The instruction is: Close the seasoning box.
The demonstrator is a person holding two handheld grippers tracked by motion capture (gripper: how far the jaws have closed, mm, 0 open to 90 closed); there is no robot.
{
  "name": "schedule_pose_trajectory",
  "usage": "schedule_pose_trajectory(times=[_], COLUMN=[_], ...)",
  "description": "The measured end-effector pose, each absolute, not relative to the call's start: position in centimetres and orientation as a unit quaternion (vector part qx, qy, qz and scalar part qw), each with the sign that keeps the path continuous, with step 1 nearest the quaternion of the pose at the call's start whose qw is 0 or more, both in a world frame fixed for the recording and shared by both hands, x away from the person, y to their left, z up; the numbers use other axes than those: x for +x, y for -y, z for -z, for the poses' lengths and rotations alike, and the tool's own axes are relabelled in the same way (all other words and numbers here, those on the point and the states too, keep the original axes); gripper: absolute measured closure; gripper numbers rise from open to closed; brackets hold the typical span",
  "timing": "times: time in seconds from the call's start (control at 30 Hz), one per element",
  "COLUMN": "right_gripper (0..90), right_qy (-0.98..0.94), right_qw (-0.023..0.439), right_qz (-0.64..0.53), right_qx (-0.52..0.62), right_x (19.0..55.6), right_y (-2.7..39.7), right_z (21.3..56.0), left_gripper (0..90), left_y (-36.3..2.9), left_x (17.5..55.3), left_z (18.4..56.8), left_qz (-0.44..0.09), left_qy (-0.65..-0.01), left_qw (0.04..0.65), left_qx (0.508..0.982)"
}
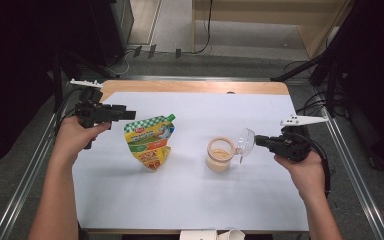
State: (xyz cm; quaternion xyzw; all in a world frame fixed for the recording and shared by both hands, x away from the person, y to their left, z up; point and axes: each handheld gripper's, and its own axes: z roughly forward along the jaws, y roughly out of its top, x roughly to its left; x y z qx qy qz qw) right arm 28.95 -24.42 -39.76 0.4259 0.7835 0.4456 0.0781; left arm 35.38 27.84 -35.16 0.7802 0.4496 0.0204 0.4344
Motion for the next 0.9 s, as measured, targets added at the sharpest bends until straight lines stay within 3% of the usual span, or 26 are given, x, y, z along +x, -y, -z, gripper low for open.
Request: schedule_pose_trajectory(times=[0.73, 0.9], right_gripper=[90.0, 84.7], right_qy=[-0.799, -0.803], right_qw=[0.061, 0.061], right_qz=[-0.449, -0.447], right_qx=[0.395, 0.389], right_x=[28.6, 28.4], right_y=[21.5, 21.2], right_z=[40.1, 40.1], left_gripper=[35.8, 35.8], left_y=[-27.6, -27.7], left_x=[35.4, 35.4], left_z=[35.2, 35.2], left_qz=[-0.017, -0.017], left_qy=[-0.445, -0.445], left_qw=[0.438, 0.436], left_qx=[0.781, 0.782])
